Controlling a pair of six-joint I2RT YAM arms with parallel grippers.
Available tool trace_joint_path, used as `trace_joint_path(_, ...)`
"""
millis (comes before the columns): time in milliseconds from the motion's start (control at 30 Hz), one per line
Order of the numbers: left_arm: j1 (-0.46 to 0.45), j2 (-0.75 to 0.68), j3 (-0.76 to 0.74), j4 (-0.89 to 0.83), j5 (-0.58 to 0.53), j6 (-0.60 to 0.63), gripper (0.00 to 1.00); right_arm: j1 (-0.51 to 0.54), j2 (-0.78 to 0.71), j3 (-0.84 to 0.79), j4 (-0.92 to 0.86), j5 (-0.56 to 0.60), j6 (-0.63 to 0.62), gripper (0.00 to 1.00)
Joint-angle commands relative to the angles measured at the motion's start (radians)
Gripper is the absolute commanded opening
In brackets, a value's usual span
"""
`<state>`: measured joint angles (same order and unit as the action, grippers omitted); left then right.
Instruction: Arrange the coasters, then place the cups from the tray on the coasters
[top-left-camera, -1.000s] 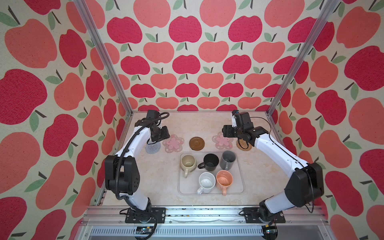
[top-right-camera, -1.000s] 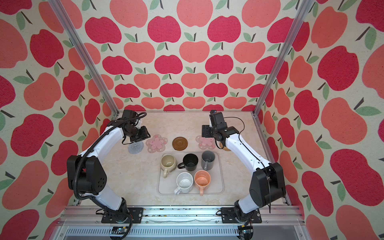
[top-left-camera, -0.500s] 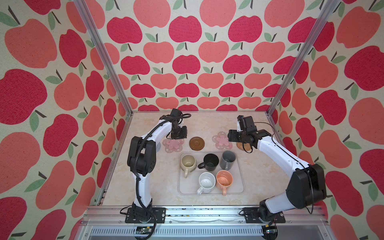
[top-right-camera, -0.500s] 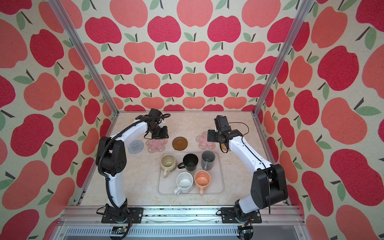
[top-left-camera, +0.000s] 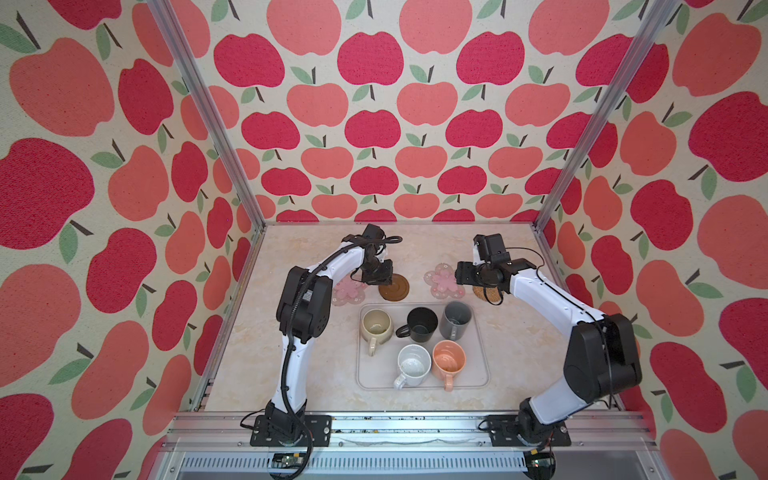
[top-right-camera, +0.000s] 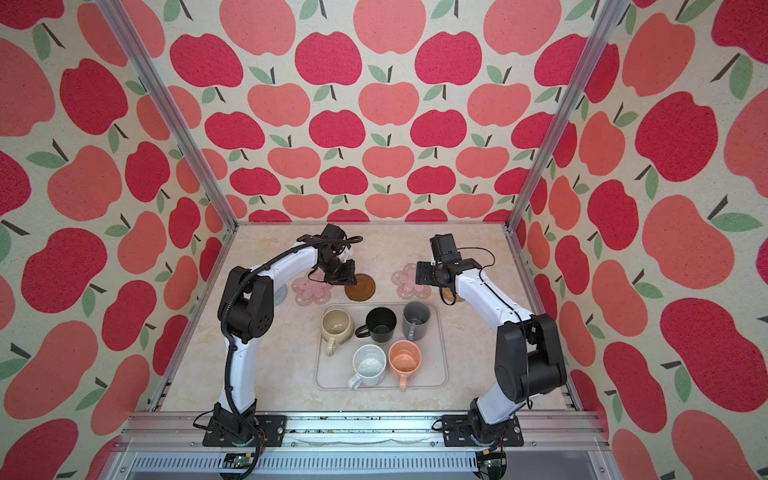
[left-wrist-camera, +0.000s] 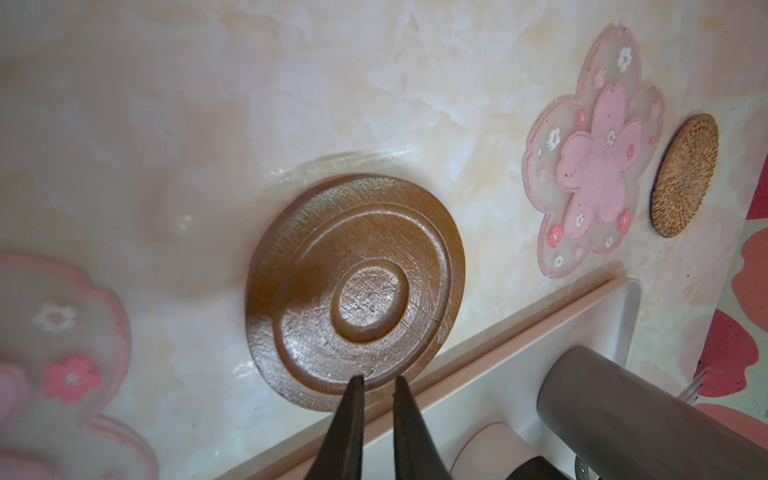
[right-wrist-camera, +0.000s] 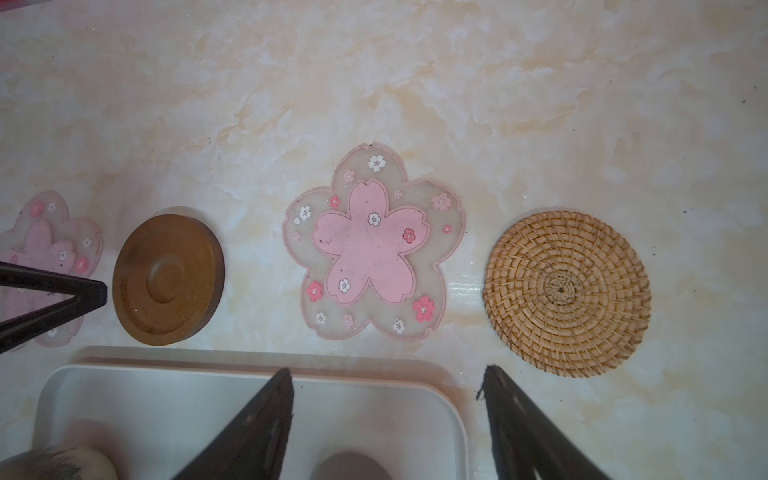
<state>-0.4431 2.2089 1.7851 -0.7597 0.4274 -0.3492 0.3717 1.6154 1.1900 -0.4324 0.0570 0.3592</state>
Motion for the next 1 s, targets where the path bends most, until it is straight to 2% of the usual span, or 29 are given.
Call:
trace_joint_path(0,-0.012,0.042,0.047,-0.019,0.019,-0.002,0.17,-0.007,0.041,0.055,0.018,-0.042,-0.011,0.74)
trace_joint_path(233,-0.017,0.093,0.078,-0.021,0.019,-0.008,0.17,-0.008,0.095,0.091,0.004,-0.05,0.015,0.74)
trace_joint_path(667,-0.012,0.154,0.111,-0.023,-0.024,-0.026,0.18,-0.008,0.095,0.089,-0.004,-0.033,0.035,0.74)
trace_joint_path(967,-0.011,0.205,0.19,-0.039,-0.076,-0.044,0.2,-0.01,0.093,0.085,-0.008,-0.031,0.029,0.74)
